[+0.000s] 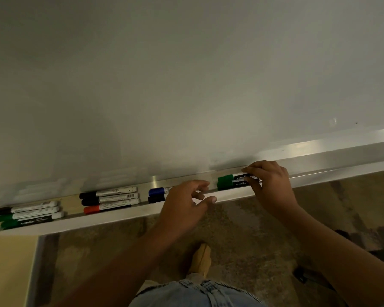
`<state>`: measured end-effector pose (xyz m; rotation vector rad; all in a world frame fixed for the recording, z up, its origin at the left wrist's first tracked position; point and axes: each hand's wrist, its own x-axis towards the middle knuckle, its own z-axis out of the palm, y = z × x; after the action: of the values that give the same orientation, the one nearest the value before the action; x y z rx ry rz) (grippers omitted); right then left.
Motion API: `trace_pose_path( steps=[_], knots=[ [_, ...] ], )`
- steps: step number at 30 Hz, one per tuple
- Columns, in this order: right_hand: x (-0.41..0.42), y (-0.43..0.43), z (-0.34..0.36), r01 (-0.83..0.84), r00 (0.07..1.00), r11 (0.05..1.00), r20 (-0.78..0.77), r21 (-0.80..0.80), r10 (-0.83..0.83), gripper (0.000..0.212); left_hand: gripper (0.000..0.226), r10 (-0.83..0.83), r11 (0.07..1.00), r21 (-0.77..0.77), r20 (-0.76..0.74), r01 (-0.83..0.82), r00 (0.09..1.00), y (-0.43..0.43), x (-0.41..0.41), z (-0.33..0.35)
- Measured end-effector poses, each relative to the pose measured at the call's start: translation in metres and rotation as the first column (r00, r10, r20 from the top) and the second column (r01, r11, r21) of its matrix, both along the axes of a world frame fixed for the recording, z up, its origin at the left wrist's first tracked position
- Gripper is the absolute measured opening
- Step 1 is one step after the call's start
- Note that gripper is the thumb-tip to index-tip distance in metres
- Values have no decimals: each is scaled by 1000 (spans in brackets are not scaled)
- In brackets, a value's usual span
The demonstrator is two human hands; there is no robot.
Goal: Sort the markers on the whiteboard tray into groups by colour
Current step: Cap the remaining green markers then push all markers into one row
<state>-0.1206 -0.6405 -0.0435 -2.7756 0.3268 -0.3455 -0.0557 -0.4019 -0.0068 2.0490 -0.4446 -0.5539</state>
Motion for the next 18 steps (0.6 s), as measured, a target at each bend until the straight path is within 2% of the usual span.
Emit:
trace_pose_path(
  steps=[6,10,12,14,16,18],
  knots=[
    [7,1,-13,-3,998,998,-56,-57,0,22,35,38,997,61,-16,-37,999,34,1,-15],
    [-1,9,-17,24,996,999,-88,-46,-28,32,33,101,991,83,17,-102,995,70,2,-20],
    [-5,19,-22,29,986,998,-161,-47,-36,45,38,116,984,122,106,-129,988,96,2,-22],
    [-11,30,-30,13,962,996,-272,-93,-38,64,51,132,953,231,271,-198,953,130,3,-26],
    [-15,39,-39,1,941,989,-335,-147,-51,79,65,186,875,342,417,-344,889,173,9,-32],
    [-17,47,-44,2,938,984,-342,-177,-64,88,84,277,773,405,477,-489,834,222,19,-38]
  ],
)
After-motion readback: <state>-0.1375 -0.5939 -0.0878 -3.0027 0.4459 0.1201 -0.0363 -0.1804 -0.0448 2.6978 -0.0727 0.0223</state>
